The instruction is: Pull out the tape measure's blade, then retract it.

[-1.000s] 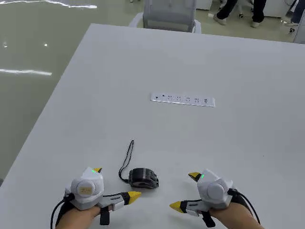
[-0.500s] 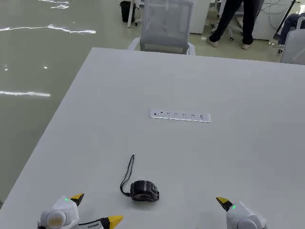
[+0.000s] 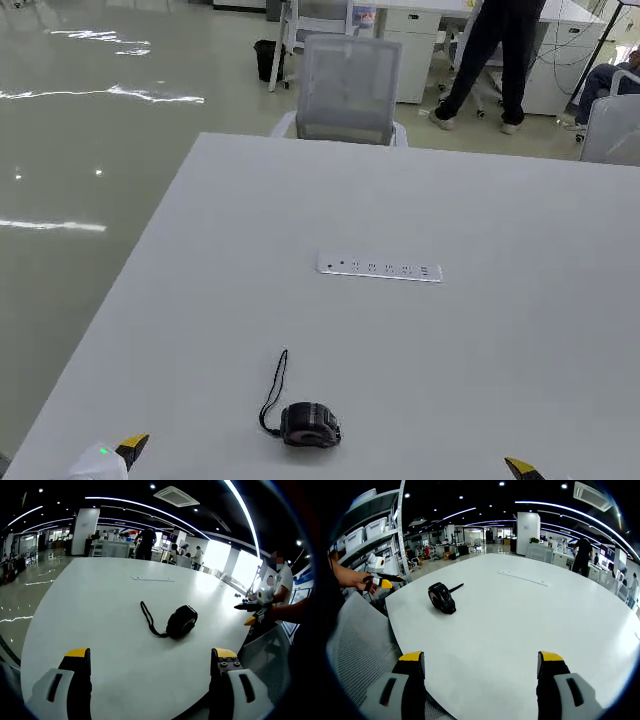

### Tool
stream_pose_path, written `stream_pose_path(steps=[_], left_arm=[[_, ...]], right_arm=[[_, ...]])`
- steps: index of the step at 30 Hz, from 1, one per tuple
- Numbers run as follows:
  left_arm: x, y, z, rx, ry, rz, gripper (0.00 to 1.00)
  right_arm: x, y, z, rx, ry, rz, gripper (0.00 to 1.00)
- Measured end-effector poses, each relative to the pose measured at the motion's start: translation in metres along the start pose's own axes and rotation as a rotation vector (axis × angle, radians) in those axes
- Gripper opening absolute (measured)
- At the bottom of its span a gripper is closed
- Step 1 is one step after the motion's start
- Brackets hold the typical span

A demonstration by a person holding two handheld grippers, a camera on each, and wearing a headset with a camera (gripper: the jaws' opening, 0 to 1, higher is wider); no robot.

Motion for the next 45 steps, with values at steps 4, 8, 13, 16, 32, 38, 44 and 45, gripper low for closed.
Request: stream_pose_path(steps=[4,8,13,16,32,38,44,45], left_arm=[[-0.006,-0.002,0.004,-0.021,0.012,-0.010,0.99],[-0.013,0.002,0.009,-0.028,-0.002,0.002,0.99],[-0.018,0.000,0.013,-0.074,-0.009,-0.011,0.99],[-0.019,0.001,0.015,-0.074,-0.016,-0.009,0.99],[-0.021,0.009,0.023,-0.042,-0.013,0.023,0.99],[-0.017,0.010,0.022,-0.055,-0.007,0.020,0.99],[-0.014,0.010,0.017,-0.042,0.011,0.024,0.99],[-0.013,0.010,0.016,-0.038,0.015,0.026,0.99]], right_arm=[[-0.013,0.004,-0.008,0.022,0.023,-0.007,0.98],[-0.023,0.010,-0.010,0.034,0.025,-0.002,1.00],[-0.027,0.021,-0.011,0.007,0.025,0.024,1.00],[-0.030,0.022,-0.015,0.031,0.044,0.015,1.00],[-0.039,0.034,-0.019,0.033,0.038,0.044,1.00],[-0.048,0.038,-0.029,0.049,0.065,0.040,1.00],[-0.049,0.036,-0.028,0.055,0.069,0.023,1.00],[-0.049,0.035,-0.028,0.057,0.069,0.015,1.00]])
Point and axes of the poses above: the centre of the closed fingertips' face, and the gripper's own axes: x roughly forward along the fingers, z roughly to its left, y roughly out of its underside, the point moved 1 cm from there along -x, roughly backward along the fingers, and after that the axes turned 7 degrees about x, right-handed, at the moved point
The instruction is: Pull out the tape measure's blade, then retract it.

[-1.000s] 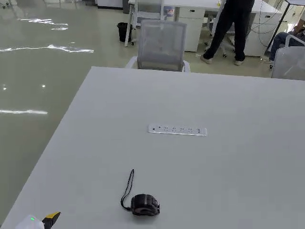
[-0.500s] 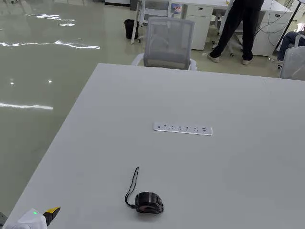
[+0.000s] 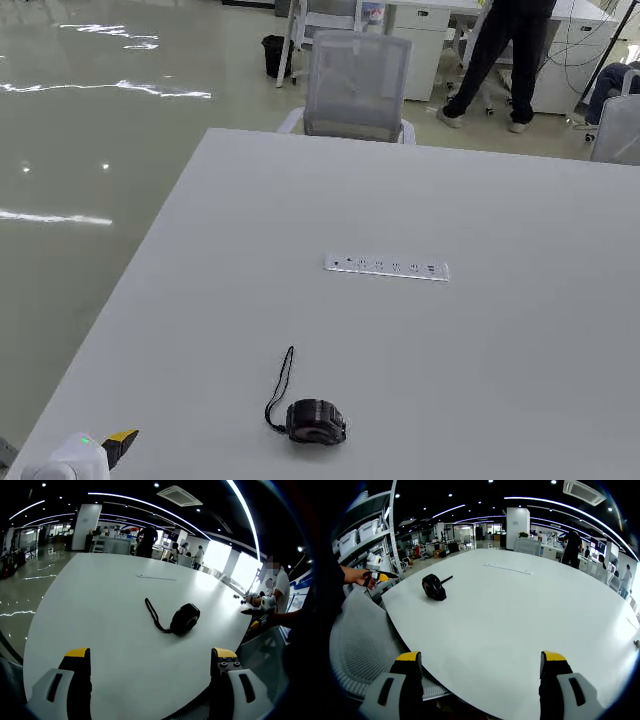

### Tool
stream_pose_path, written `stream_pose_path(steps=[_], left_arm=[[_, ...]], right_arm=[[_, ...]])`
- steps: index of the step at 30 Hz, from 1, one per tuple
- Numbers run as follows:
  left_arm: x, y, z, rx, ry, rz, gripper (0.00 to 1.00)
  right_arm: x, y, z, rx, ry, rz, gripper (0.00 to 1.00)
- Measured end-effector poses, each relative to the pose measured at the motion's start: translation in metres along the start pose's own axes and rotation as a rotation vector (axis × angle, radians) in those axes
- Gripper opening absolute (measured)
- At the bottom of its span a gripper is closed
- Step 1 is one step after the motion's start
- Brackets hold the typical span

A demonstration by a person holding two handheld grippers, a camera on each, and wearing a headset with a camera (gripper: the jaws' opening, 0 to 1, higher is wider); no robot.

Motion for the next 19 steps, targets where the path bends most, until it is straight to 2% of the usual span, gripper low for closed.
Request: stream_pose_path(steps=[3,9,13,19], left_arm=[[0.001,0.000,-0.004,0.021,0.007,0.006,0.99],[0.000,-0.002,-0.011,-0.020,0.026,-0.012,0.99],[0.000,0.003,-0.009,-0.011,0.029,-0.006,0.99],[-0.001,-0.002,-0.016,0.010,0.032,-0.004,0.99]], right_arm=[[-0.001,0.001,-0.002,0.013,0.004,-0.011,1.00],[-0.005,0.002,-0.002,0.009,0.009,-0.013,1.00],[-0.006,0.003,-0.002,0.005,0.010,-0.013,1.00],[-0.008,0.001,-0.006,0.007,0.017,-0.020,1.00]])
Point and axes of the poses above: the centre of the closed fingertips' face, and the gripper's own axes: x roughly forward along the fingers, z roughly to its left, y roughly out of its underside, the point moved 1 cm from there along -x, roughly backward along the fingers, and after that the axes turned 7 degrees about x, right-handed, at the moved point
